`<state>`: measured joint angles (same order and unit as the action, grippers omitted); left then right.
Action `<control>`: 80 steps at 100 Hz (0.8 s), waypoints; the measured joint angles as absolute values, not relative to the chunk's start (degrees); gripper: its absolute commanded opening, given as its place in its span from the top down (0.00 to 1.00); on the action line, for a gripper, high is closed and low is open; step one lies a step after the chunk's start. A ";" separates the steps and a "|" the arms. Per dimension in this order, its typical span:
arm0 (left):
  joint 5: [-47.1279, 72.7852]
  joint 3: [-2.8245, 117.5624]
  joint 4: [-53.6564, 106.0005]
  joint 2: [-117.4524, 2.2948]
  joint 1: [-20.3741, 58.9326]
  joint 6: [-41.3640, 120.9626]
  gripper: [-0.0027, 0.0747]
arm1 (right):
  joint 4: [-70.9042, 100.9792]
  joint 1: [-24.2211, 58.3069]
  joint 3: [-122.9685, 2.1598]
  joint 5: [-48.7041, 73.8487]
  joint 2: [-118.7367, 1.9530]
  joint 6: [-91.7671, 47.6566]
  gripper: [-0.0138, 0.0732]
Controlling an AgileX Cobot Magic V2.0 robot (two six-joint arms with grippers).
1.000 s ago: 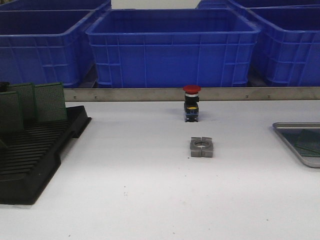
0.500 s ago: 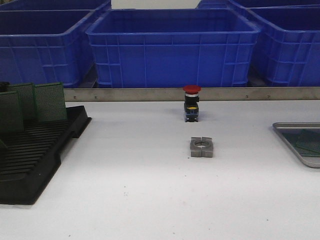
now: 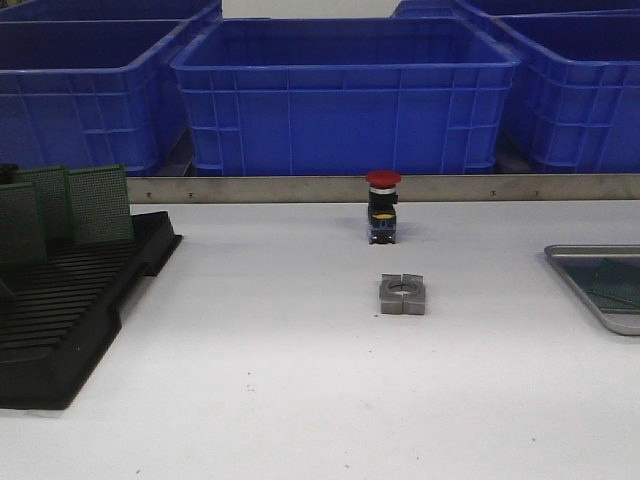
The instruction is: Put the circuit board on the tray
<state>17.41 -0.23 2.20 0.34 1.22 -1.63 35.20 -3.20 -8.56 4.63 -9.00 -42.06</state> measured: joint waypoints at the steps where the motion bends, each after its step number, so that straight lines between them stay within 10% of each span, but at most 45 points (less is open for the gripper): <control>1: 17.41 -0.23 2.20 0.34 1.22 -1.63 0.99 | 33.80 -3.20 -8.06 4.52 -8.85 -40.46 0.91; 27: 17.41 -0.23 2.20 0.34 1.22 -1.63 0.99 | 0.00 -3.67 1.43 3.94 -0.67 0.42 0.91; 80: 17.53 -0.23 2.20 0.34 1.22 -1.73 0.99 | -3.03 -2.76 1.51 8.14 0.60 4.03 0.91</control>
<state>17.53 -0.23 2.20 0.34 1.22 -1.73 -3.03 -2.76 1.51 8.14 0.60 4.03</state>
